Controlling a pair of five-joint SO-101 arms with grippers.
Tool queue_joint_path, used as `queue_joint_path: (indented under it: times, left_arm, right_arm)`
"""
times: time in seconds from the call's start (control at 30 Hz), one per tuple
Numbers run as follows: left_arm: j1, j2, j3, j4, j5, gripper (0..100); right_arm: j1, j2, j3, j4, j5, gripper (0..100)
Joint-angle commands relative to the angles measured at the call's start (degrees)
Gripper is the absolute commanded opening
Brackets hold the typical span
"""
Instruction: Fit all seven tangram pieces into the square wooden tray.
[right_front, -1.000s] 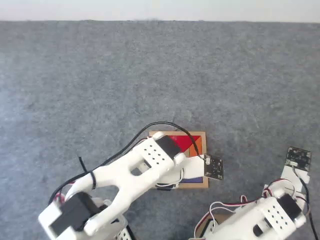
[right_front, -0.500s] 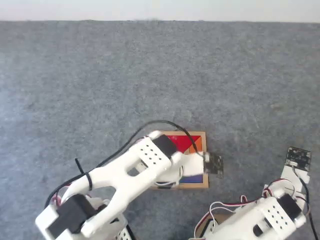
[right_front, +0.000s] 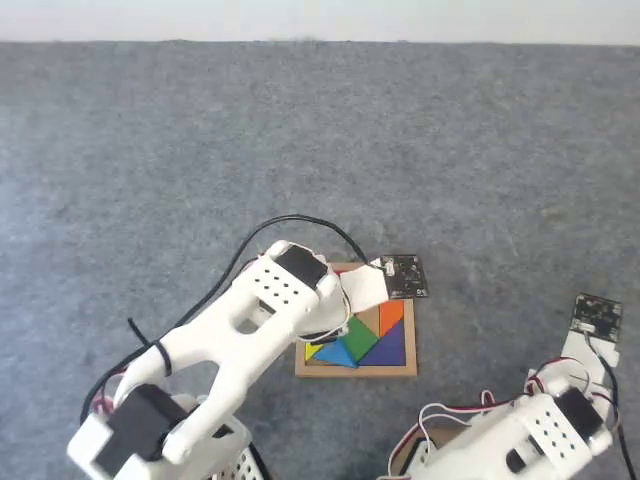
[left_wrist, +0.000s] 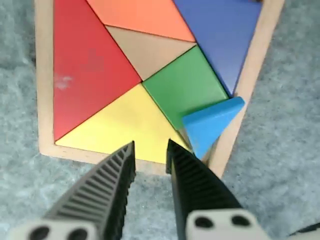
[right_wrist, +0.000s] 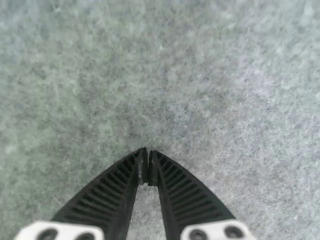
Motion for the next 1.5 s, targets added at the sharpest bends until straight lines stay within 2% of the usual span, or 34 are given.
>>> queue_joint_path:
  times: [0.0,0.23,0.7,0.83,1.0,1.1,1.2,1.3,1.47]
  left_arm:
    - [4.3,-2.3,-2.3,-1.4,4.1,10]
    - [6.9,-2.2,-0.8,-7.8,10.5,10]
    - [6.4,-2.4,8.2,-10.3,9.0,10]
    - [3.3,-2.8,5.1,-9.9,9.6,10]
    - [-4.0,-3.3,-4.9,-4.8,20.2,8]
    - [-5.5,-9.3,-5.1,-3.0,23.3,1]
    - [-5.3,-20.8,0.6,-3.7,26.0,2]
    - [-5.9,-34.0,9.1,-5.5,25.1,2]
    - [-14.0,-52.3,25.4,-12.4,23.1,2]
  right_arm:
    - [0.3,-0.7,-0.5,-0.6,0.8,1.6]
    - [0.3,-0.7,-0.5,-0.6,0.8,1.6]
    - [0.3,-0.7,-0.4,-0.5,0.8,1.6]
    - [0.3,-0.7,-0.4,-0.5,0.8,1.6]
    - [0.3,-0.7,-0.4,-0.5,0.6,1.6]
    - [0.3,-0.7,-0.4,-0.5,0.5,1.3]
    - [-2.2,-0.7,0.0,-0.8,0.5,1.3]
    - [-6.1,-0.7,-0.4,-0.7,0.4,1.3]
    - [-13.9,-0.7,-0.4,-0.4,0.2,1.3]
